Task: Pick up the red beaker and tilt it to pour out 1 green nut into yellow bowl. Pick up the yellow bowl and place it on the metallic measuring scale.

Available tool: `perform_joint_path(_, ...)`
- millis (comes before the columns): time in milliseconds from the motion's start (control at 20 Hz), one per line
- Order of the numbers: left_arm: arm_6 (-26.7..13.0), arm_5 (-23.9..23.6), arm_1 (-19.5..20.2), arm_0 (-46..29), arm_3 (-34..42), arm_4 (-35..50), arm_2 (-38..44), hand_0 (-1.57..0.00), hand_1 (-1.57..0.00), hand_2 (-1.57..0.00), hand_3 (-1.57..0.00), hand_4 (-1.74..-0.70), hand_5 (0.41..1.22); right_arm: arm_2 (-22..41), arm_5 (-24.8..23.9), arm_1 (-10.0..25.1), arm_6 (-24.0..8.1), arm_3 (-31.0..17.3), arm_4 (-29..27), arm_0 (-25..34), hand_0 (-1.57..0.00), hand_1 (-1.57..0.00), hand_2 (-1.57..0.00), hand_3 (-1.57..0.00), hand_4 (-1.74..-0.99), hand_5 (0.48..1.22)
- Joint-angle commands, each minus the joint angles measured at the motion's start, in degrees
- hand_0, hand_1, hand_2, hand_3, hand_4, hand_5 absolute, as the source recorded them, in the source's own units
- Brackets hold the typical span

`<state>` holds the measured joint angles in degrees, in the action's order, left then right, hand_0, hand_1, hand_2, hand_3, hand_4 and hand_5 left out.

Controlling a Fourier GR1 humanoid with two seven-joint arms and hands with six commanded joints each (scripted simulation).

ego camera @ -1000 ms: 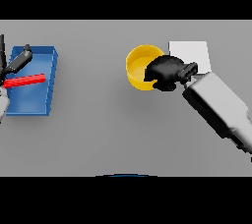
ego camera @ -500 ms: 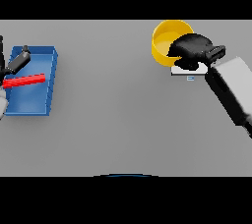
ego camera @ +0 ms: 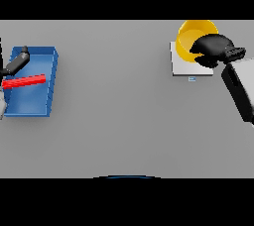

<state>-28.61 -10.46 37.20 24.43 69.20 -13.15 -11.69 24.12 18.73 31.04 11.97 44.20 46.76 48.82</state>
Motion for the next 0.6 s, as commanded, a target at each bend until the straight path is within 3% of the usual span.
perform_joint_path(0,-0.58,-0.05,-0.07,0.22,0.16,-0.04,-0.01,0.00,0.00,0.00,0.00,-0.72,0.681,-0.07,-0.97,-0.35,0.07,-1.92,0.42,0.53,-1.57,-1.57,-1.42,-1.31,-1.741,1.221)
perform_joint_path(200,-0.59,-0.39,-0.52,0.20,-0.12,-0.46,-0.37,0.00,0.00,0.00,0.00,-0.72,0.678,-0.72,-3.17,-1.06,1.90,-7.27,0.49,1.17,-1.57,-1.57,-1.40,-1.35,-1.741,1.221)
perform_joint_path(450,-0.41,0.06,-0.13,1.12,-1.01,-0.58,-0.24,0.00,0.00,0.00,0.00,-0.72,0.671,-1.39,-4.18,-2.20,4.96,-9.76,-0.79,1.26,-1.56,-1.57,-1.34,-1.44,-1.741,1.221)
perform_joint_path(550,0.04,-0.28,-0.21,0.59,-1.47,-0.68,-0.24,0.00,0.00,0.00,0.00,-0.72,0.668,-1.42,-4.34,-3.19,3.96,-10.90,-0.76,2.21,-1.46,-1.57,-1.34,-1.45,-1.741,1.221)
